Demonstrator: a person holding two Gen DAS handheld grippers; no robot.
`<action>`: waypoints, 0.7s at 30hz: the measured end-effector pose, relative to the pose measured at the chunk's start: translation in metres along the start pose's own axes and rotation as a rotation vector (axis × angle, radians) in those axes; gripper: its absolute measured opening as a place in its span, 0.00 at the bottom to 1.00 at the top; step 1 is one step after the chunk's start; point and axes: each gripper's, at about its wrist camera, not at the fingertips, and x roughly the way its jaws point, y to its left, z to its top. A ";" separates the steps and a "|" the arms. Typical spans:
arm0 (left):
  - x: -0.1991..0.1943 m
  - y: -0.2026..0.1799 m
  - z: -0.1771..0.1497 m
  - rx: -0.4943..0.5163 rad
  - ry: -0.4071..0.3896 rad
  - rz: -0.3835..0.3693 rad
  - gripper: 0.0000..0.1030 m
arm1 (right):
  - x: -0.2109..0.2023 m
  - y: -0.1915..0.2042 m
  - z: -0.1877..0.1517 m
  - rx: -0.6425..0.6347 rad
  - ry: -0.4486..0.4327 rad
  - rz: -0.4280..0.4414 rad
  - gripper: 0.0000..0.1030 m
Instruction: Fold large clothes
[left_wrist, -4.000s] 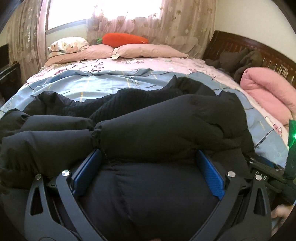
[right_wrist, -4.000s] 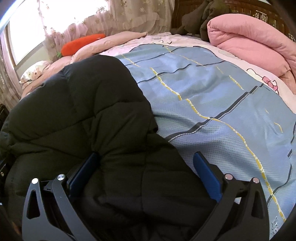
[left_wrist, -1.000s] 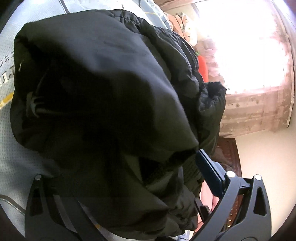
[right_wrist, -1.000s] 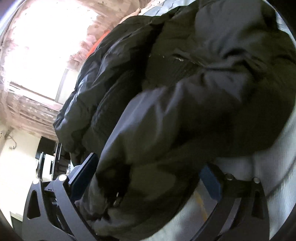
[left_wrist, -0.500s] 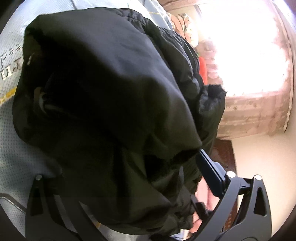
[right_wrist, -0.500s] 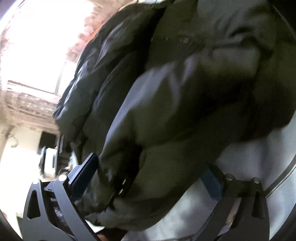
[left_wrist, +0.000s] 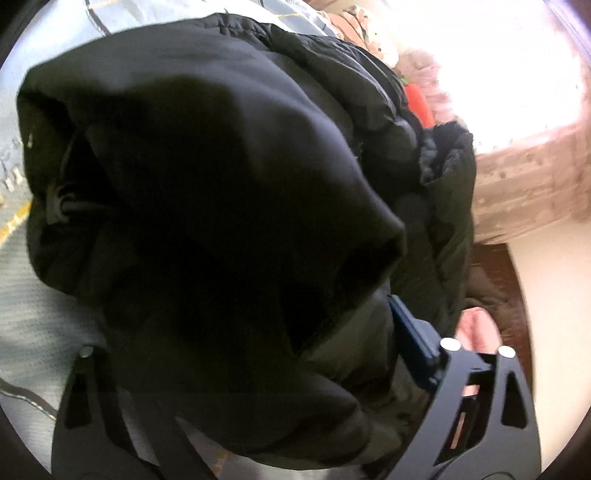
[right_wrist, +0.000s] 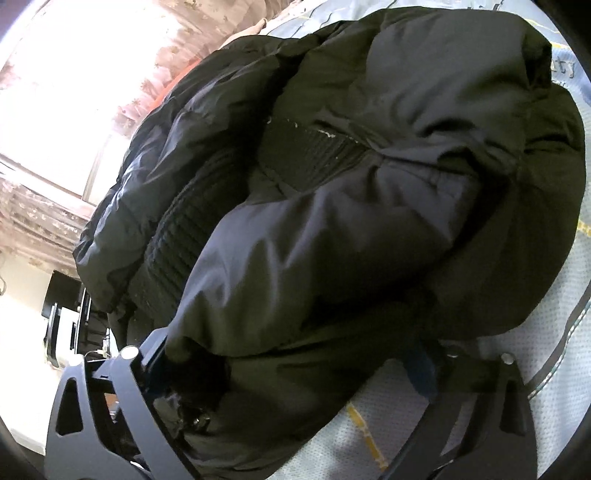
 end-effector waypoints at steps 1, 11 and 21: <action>0.001 -0.001 0.001 0.019 0.003 0.022 0.73 | -0.009 -0.009 -0.003 -0.007 0.000 -0.004 0.85; -0.006 -0.029 0.014 0.069 -0.011 -0.038 0.31 | -0.038 0.007 -0.006 -0.084 -0.087 -0.027 0.33; -0.035 -0.047 0.027 0.098 -0.039 -0.160 0.25 | -0.065 0.007 0.011 -0.009 -0.113 0.057 0.29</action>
